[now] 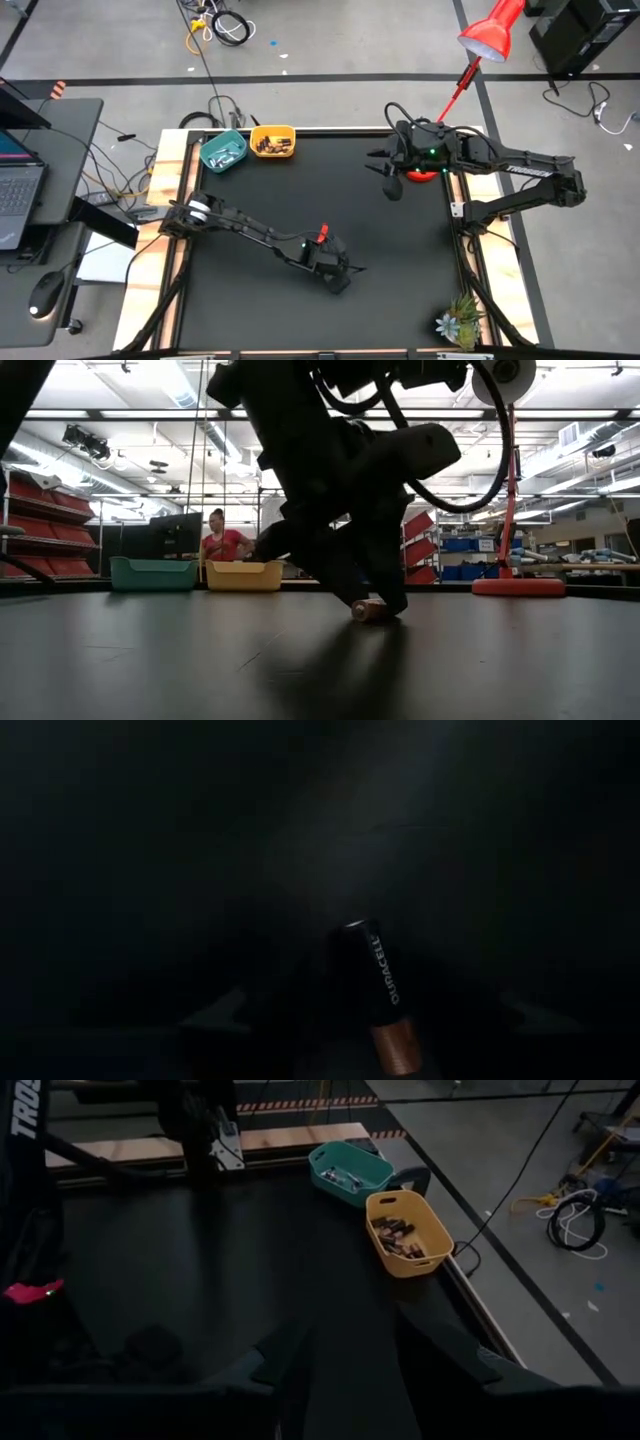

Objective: Sort batteries
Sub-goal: Put the black battery into the yellow bin

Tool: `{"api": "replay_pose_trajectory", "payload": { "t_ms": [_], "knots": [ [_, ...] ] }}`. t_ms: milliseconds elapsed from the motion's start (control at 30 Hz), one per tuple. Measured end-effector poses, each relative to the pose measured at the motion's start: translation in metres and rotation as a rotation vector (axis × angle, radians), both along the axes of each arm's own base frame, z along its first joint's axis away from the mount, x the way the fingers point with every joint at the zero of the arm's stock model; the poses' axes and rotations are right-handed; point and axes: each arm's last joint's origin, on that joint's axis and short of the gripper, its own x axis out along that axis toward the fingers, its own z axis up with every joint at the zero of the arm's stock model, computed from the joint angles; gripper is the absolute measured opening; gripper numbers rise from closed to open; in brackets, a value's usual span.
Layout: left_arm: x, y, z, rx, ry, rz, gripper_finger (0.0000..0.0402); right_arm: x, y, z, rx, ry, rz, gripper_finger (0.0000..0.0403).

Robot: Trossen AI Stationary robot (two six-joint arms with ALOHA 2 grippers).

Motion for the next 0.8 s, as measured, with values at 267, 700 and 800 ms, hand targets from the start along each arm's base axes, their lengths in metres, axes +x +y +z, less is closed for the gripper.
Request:
{"api": "replay_pose_trajectory", "payload": {
  "t_ms": [267, 700, 800],
  "knots": [
    [0.005, 0.015, -0.001, -0.113, 0.03, -0.061, 0.0034, -0.001, -0.003, 0.0, 0.0, 0.004, -0.013, 0.0149],
    [0.004, 0.068, 0.009, -0.066, 0.088, -0.087, 0.0034, -0.002, -0.006, -0.001, 0.021, 0.002, -0.039, 0.0149],
    [-0.003, 0.089, 0.02, 0.023, 0.126, -0.06, 0.0034, -0.003, -0.006, 0.0, 0.034, -0.005, -0.047, 0.0149]
  ]
}}
